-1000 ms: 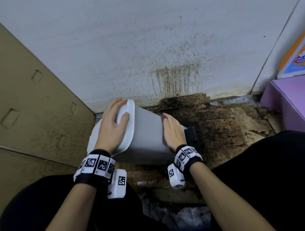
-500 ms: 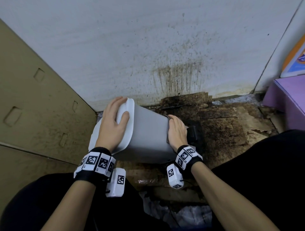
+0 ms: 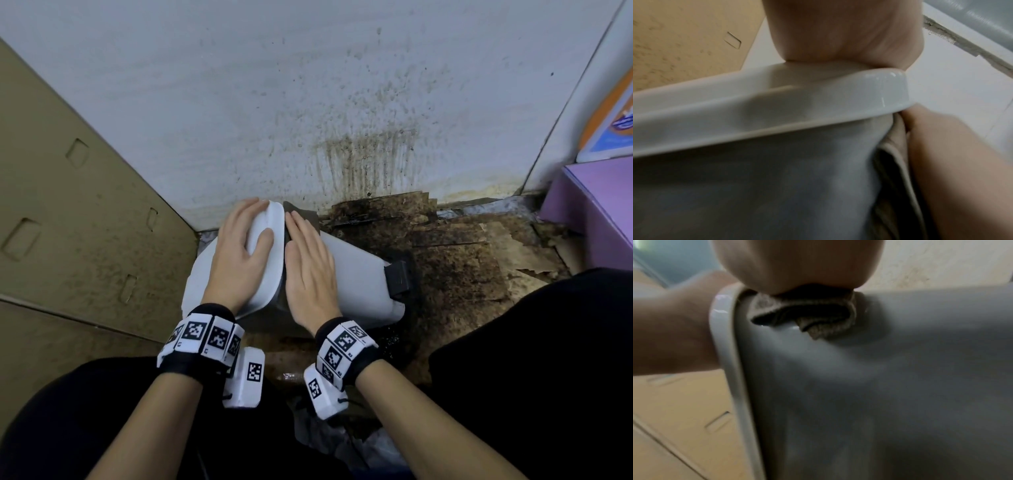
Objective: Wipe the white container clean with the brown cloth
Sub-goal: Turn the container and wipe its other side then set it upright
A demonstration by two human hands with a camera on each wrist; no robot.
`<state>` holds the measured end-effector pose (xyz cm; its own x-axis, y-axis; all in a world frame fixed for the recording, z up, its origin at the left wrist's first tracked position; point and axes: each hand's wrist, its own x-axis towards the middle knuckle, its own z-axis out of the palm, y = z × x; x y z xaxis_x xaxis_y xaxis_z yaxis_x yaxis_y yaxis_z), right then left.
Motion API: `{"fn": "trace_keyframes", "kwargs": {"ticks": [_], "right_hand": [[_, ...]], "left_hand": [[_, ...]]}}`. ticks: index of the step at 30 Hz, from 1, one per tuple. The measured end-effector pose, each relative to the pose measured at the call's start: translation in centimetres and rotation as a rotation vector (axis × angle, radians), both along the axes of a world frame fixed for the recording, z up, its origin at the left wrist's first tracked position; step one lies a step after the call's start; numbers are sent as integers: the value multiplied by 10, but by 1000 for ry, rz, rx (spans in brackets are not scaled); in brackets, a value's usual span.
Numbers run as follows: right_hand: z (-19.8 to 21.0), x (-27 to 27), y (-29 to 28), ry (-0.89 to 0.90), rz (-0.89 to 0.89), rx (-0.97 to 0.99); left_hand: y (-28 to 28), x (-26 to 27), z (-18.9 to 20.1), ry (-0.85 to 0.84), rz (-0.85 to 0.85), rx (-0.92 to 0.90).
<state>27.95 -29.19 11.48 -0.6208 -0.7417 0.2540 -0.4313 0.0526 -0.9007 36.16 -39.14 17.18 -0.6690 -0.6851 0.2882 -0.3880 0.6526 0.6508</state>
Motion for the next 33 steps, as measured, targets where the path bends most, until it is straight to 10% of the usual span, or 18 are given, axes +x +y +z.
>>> {"fn": "trace_keyframes", "kwargs": {"ticks": [16,33], "right_hand": [[-111,-53,68,-156,-254,183],[-32,-11,31,-326,-210,39]], "left_hand": [[1,-1,3,23,12,51],[8,-14,1,-14,-9,27]]}}
